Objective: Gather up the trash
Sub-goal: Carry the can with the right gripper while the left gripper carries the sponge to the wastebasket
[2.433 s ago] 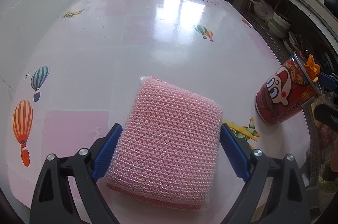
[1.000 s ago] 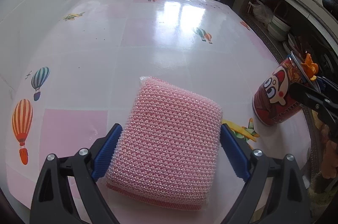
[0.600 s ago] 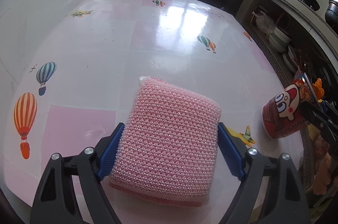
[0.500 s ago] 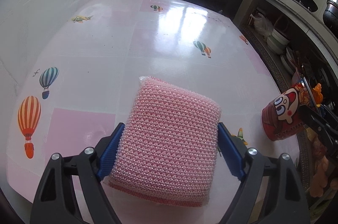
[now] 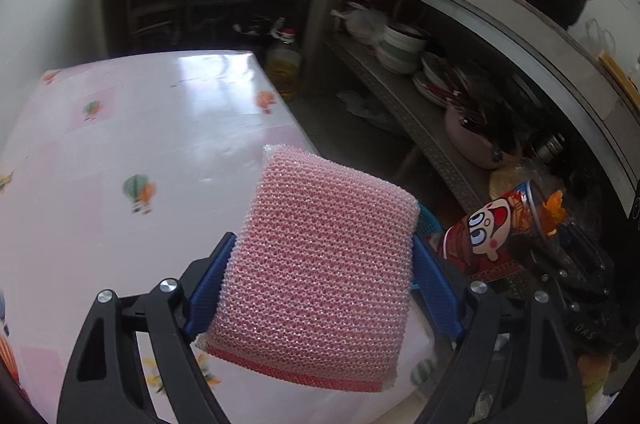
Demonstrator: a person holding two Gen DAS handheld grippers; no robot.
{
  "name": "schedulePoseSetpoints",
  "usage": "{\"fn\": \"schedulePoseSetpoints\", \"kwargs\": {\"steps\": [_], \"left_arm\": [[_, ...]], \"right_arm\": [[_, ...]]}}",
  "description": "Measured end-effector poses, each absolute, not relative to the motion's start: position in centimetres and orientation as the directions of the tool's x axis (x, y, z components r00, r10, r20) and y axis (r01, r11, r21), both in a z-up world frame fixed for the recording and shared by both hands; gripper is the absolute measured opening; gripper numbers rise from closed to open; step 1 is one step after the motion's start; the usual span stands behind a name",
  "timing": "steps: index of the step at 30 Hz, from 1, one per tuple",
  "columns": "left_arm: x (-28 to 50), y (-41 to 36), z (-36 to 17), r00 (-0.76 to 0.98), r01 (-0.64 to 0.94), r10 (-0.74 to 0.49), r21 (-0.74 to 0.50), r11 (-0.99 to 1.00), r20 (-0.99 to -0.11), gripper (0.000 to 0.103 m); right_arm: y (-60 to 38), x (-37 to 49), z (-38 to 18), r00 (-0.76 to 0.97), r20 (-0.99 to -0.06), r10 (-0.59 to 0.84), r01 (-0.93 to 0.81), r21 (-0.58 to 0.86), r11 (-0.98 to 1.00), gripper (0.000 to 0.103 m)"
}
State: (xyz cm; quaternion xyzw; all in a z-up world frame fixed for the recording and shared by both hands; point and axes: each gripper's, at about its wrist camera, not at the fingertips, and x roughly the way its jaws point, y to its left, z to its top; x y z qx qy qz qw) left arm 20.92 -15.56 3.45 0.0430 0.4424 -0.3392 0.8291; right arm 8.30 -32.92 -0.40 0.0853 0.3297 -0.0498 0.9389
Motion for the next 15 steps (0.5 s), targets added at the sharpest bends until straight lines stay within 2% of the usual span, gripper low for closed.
{"fn": "schedulePoseSetpoints", "kwargs": {"steps": [6,11,15], "left_arm": [[23.0,-29.5,-0.1,0.121,0.725,-0.527,-0.287,0.626,-0.841,0.083],[25.5,-38.1,-8.6,-0.096,0.677,-0.343,-0.314,0.665,-0.934,0.083],[27.5,-42.4,-14.8,-0.218,0.580,-0.237,-0.321,0.749,-0.947,0.084]], "right_arm": [[-41.3,6.0,-5.4,0.684,-0.711,-0.162,0.348,0.123,0.930,0.062],[-46.0,5.9,-10.9,0.601,-0.779,-0.178,0.453,0.149,0.879,0.062],[-48.7,6.2,-14.6,0.556,-0.813,-0.170,0.505,0.169,0.847,0.062]]}}
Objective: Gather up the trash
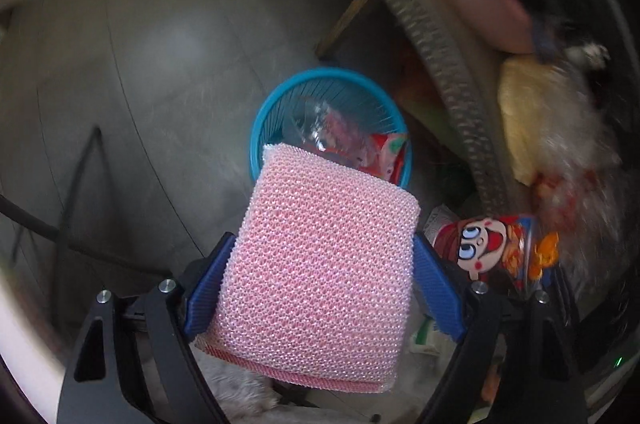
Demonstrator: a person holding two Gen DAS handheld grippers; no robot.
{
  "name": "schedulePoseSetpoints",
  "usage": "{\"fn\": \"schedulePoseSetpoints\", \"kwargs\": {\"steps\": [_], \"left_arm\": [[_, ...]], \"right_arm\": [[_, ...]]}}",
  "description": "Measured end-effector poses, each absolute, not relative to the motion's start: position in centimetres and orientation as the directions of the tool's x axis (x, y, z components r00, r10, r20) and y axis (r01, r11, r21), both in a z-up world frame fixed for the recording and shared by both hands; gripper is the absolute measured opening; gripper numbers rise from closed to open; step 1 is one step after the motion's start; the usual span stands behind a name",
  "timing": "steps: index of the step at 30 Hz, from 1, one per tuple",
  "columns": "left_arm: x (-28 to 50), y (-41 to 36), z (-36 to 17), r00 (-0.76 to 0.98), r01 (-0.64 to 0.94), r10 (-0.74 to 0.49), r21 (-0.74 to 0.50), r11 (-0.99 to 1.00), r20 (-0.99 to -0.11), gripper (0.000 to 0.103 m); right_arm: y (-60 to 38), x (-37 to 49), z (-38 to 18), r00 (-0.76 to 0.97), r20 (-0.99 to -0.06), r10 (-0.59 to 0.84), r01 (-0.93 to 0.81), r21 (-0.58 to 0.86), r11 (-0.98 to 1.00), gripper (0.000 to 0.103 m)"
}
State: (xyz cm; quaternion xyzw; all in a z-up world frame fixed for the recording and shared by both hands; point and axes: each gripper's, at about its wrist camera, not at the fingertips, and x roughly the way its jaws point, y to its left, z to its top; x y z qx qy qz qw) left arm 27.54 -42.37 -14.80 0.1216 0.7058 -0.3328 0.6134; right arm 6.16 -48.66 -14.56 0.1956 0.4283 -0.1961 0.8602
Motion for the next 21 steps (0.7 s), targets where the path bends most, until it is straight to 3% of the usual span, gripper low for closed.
{"fn": "schedulePoseSetpoints", "kwargs": {"steps": [6,11,21], "left_arm": [[29.4,-45.0,-21.8,-0.295,0.401,-0.157,-0.272,0.875,-0.942,0.087],[29.4,-45.6,-25.8,-0.420,0.217,-0.236,-0.349,0.911,-0.876,0.090],[30.4,-44.5,-25.6,-0.439,0.105,-0.316,-0.397,0.912,-0.841,0.093]], "right_arm": [[-51.5,9.0,-18.7,0.504,-0.849,-0.161,0.540,0.164,0.826,0.062],[-52.5,10.6,-20.6,0.478,-0.866,-0.144,0.548,0.166,0.820,0.062],[-53.0,11.4,-21.6,0.467,-0.873,-0.142,0.536,0.151,0.831,0.062]]}}
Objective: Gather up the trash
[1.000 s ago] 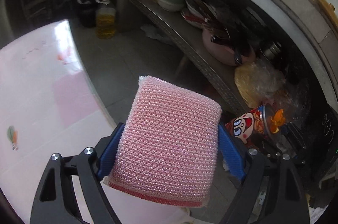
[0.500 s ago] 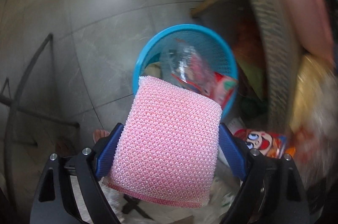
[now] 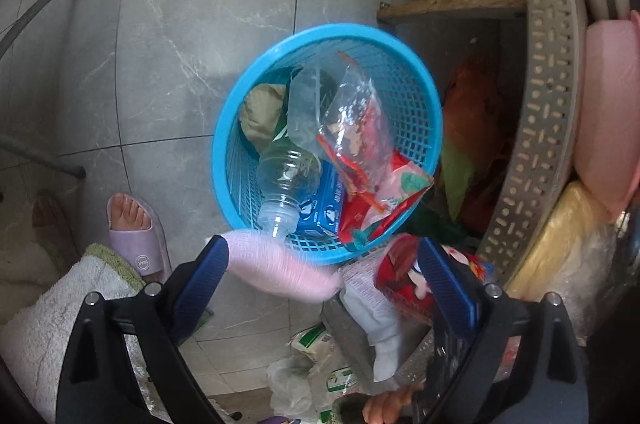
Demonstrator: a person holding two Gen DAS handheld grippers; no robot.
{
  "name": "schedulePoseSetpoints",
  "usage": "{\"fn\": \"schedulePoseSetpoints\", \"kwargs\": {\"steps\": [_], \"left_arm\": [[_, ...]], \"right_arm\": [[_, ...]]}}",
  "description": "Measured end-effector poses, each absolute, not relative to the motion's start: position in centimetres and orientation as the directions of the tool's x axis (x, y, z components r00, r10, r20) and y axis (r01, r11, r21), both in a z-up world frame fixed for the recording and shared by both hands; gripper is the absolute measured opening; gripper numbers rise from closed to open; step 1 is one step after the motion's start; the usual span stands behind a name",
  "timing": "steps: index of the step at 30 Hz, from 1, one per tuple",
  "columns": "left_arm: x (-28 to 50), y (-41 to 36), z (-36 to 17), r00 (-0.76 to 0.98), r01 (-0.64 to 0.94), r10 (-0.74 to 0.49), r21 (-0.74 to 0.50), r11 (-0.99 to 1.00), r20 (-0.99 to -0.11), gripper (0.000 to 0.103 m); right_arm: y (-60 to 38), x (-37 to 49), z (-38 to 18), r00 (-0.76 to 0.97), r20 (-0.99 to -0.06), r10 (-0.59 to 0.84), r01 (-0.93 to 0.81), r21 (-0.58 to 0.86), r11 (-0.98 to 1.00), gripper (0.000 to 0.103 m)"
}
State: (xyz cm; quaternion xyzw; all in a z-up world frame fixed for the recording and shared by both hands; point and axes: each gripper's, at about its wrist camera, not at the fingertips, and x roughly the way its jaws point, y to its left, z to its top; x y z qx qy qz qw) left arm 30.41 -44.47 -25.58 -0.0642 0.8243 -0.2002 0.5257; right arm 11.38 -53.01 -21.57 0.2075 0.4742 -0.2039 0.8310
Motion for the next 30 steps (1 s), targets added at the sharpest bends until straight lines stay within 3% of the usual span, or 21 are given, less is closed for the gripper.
{"fn": "schedulePoseSetpoints", "kwargs": {"steps": [9,13,16,20,30], "left_arm": [[30.3,-42.5,-17.5,-0.358,0.250,-0.393,-0.493,0.833,-0.847,0.093],[29.8,-40.6,-13.9,-0.315,0.306,-0.427,-0.516,0.800,-0.848,0.093],[29.2,-39.1,-11.9,-0.293,0.337,-0.441,-0.523,0.783,-0.849,0.093],[27.9,-37.0,-9.6,-0.268,0.397,-0.457,-0.529,0.750,-0.848,0.093],[24.8,-29.6,-5.2,-0.150,0.480,-0.553,-0.549,0.684,-0.820,0.093]], "right_arm": [[-53.9,16.1,-23.7,0.425,-0.892,-0.155,0.502,0.090,0.860,0.062],[-53.9,16.6,-23.8,0.423,-0.888,-0.179,0.500,0.064,0.864,0.074],[-53.6,16.2,-23.6,0.427,-0.886,-0.182,0.495,0.061,0.867,0.075],[-53.1,14.4,-22.3,0.442,-0.876,-0.193,0.504,0.064,0.862,0.075],[-49.7,2.3,-19.3,0.534,-0.840,-0.096,0.530,0.244,0.812,0.080]]}}
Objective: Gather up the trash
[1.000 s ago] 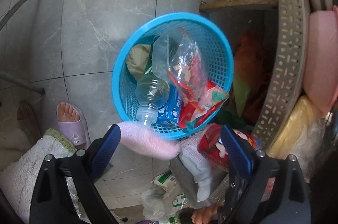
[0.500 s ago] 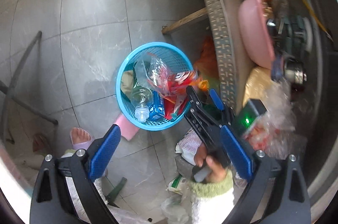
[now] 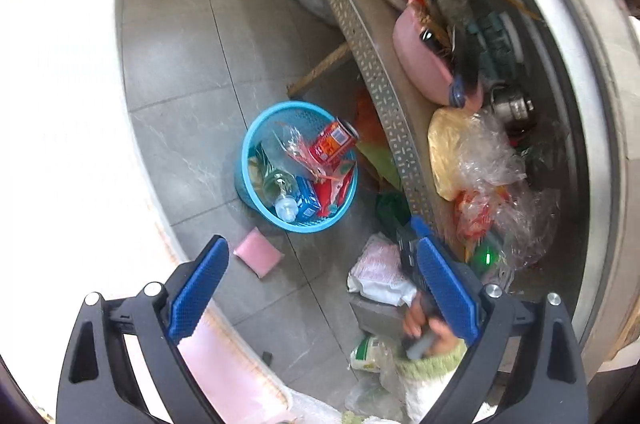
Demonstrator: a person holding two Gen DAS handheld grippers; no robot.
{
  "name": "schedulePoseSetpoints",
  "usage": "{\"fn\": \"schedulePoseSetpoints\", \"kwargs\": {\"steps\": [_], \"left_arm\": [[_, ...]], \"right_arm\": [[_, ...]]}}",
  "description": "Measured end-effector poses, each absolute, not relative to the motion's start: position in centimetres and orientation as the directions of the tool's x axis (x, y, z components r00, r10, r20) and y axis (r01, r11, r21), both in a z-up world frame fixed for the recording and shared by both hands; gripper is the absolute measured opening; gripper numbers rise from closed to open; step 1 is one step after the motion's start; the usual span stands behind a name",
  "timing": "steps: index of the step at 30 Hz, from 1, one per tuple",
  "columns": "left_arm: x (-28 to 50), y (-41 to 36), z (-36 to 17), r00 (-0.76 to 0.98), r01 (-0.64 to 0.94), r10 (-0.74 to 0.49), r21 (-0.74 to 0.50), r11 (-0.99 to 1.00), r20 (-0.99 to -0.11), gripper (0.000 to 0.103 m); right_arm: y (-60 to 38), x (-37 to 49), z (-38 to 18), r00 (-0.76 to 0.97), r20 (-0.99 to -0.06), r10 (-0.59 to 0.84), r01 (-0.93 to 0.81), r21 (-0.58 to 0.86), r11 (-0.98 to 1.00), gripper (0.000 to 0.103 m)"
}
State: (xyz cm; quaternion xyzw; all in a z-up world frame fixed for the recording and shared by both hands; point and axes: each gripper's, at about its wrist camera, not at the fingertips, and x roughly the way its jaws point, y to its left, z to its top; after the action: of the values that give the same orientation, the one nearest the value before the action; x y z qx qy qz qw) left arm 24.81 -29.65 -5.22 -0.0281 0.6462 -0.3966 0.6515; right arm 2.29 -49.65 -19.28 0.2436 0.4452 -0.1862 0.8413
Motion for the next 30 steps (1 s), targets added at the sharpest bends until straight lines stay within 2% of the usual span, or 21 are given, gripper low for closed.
{"fn": "schedulePoseSetpoints", "kwargs": {"steps": [5,10,13,15,18,21,24,26,30], "left_arm": [[23.7,-26.2,-4.0,-0.070,0.482,-0.581,-0.537,0.692,-0.811,0.093],[23.1,-23.6,-3.3,-0.026,0.472,-0.586,-0.527,0.706,-0.810,0.093],[23.1,-22.3,-2.7,-0.009,0.474,-0.592,-0.525,0.707,-0.806,0.093],[23.3,-21.6,-2.4,0.006,0.466,-0.596,-0.525,0.713,-0.803,0.093],[23.7,-20.7,-2.0,0.032,0.459,-0.595,-0.517,0.723,-0.803,0.093],[24.1,-20.0,-1.9,0.038,0.455,-0.590,-0.511,0.729,-0.807,0.093],[24.6,-19.7,-1.8,0.042,0.453,-0.581,-0.503,0.736,-0.813,0.093],[24.7,-19.5,-1.6,0.049,0.456,-0.573,-0.492,0.741,-0.818,0.093],[24.9,-19.5,-1.5,0.049,0.453,-0.576,-0.495,0.741,-0.816,0.093]], "right_arm": [[-47.5,-0.7,-25.4,0.400,-0.915,0.051,0.600,0.303,0.740,0.082],[-44.0,0.4,-34.9,0.178,-0.977,0.115,0.617,0.202,0.760,0.082],[-42.3,2.6,-39.9,0.096,-0.986,0.138,0.590,0.168,0.790,0.082],[-42.5,3.6,-42.9,0.059,-0.988,0.142,0.633,0.147,0.760,0.082],[-42.3,4.0,-46.3,-0.003,-0.998,0.063,0.651,0.046,0.757,0.082],[-40.1,5.4,-48.4,-0.045,-0.996,-0.074,0.470,-0.087,0.879,0.082],[-37.9,6.8,-49.7,-0.023,-0.980,-0.196,0.215,-0.197,0.957,0.082],[-37.4,7.4,-51.1,-0.026,-0.975,-0.222,0.100,-0.224,0.970,0.084],[-37.4,8.3,-53.7,-0.092,-0.969,-0.228,-0.018,-0.228,0.974,0.084]]}}
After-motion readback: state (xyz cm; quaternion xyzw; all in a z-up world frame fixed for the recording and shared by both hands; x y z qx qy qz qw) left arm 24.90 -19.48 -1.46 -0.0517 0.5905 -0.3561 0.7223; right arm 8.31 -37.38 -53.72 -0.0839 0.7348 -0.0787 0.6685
